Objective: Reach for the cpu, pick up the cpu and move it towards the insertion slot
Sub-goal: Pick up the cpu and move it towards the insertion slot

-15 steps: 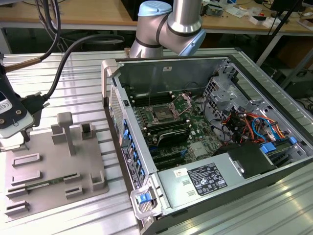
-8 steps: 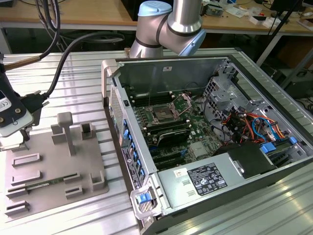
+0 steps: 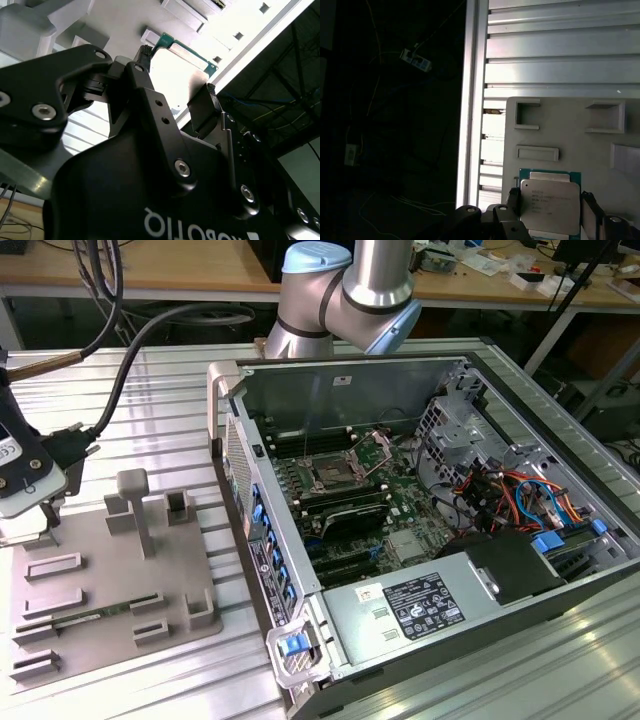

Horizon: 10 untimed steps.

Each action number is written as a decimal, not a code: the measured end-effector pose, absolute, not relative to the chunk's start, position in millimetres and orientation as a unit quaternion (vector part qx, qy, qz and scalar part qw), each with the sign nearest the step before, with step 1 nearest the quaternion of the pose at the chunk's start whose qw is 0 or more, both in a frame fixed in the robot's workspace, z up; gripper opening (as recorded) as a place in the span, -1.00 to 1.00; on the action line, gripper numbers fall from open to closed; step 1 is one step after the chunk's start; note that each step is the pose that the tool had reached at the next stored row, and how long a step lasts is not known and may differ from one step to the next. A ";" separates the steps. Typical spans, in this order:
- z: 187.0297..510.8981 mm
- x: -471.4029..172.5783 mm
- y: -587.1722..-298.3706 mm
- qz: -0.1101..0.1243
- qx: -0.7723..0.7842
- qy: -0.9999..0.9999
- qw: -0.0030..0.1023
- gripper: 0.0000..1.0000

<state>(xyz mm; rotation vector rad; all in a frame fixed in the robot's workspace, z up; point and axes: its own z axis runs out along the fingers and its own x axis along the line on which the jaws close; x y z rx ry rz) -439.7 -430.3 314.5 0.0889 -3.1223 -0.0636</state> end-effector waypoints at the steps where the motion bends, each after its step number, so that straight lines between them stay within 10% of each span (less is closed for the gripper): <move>1: 314.8 -439.7 -430.3 -0.020 0.028 -0.999 0.009 0.10; 10: 316.9 -439.7 -430.3 -0.020 0.028 -0.999 0.009 0.10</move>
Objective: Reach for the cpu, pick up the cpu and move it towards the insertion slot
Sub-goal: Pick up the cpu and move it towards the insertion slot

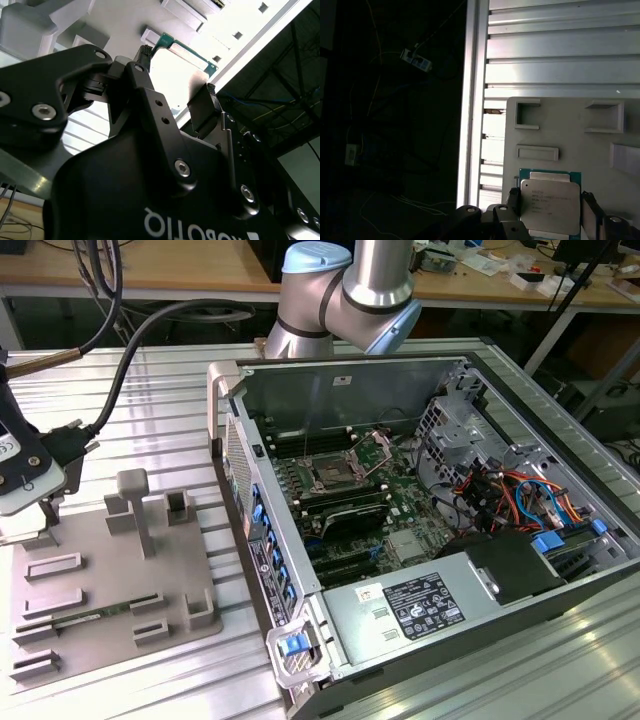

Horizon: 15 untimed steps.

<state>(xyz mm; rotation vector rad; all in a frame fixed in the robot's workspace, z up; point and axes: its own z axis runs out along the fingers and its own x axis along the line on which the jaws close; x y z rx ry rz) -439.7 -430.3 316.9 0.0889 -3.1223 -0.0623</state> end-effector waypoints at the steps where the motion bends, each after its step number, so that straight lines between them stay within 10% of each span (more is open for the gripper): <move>1: 316.9 -439.7 -430.3 -0.020 0.028 -0.999 0.009 0.10; 15: 326.9 -439.7 -430.3 -0.020 0.028 -0.999 0.009 0.10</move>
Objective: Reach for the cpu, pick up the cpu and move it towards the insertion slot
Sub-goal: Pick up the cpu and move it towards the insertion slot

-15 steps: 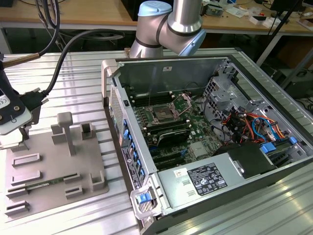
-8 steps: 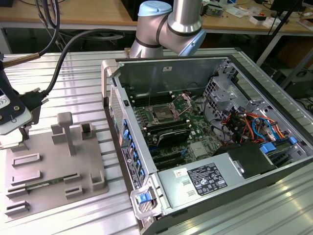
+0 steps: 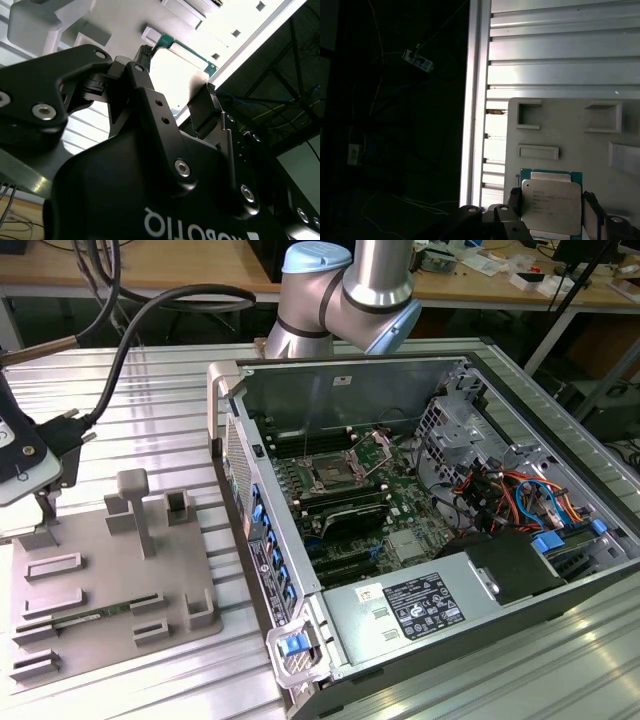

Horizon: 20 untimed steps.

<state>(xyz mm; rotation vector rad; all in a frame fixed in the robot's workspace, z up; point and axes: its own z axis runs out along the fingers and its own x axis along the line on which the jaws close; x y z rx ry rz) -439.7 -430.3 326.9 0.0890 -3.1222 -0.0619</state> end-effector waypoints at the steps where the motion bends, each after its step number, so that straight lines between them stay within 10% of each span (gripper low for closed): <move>1: 328.2 -439.7 -430.3 -0.020 0.028 -0.999 0.009 0.10; 20: 343.9 -439.7 -430.3 -0.020 0.028 -0.999 0.009 0.10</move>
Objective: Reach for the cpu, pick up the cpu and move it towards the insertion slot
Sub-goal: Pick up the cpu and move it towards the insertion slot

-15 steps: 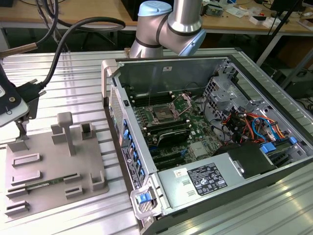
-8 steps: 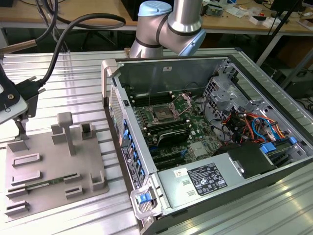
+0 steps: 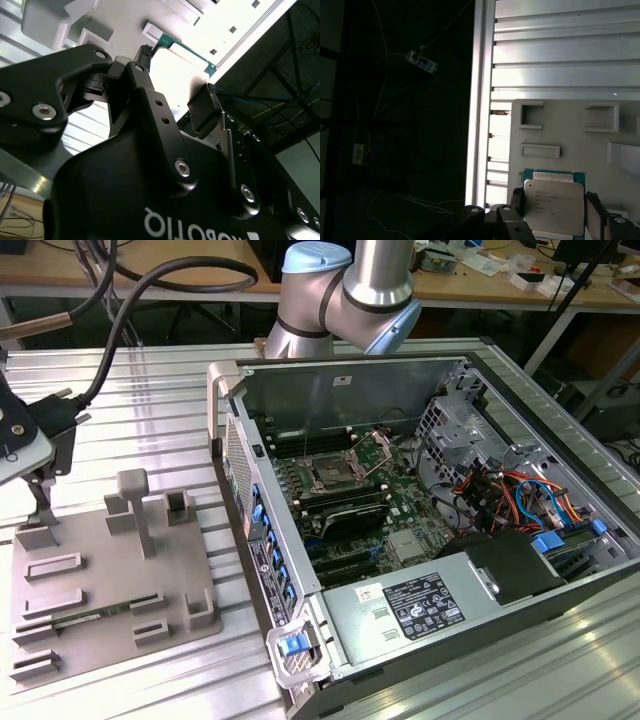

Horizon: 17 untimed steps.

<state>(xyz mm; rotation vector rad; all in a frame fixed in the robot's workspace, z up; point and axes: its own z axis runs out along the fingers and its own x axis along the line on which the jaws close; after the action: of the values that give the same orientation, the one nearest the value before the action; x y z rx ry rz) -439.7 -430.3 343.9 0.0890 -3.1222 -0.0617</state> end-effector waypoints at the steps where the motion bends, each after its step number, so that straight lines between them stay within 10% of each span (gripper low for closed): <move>1: 344.8 -439.7 -430.3 -0.020 0.028 -0.999 0.009 0.10; 17: 351.4 -439.7 -430.2 -0.020 0.028 -0.999 0.009 0.10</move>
<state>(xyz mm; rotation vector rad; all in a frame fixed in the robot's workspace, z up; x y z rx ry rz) -439.7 -430.2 351.4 0.0889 -3.1223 -0.0612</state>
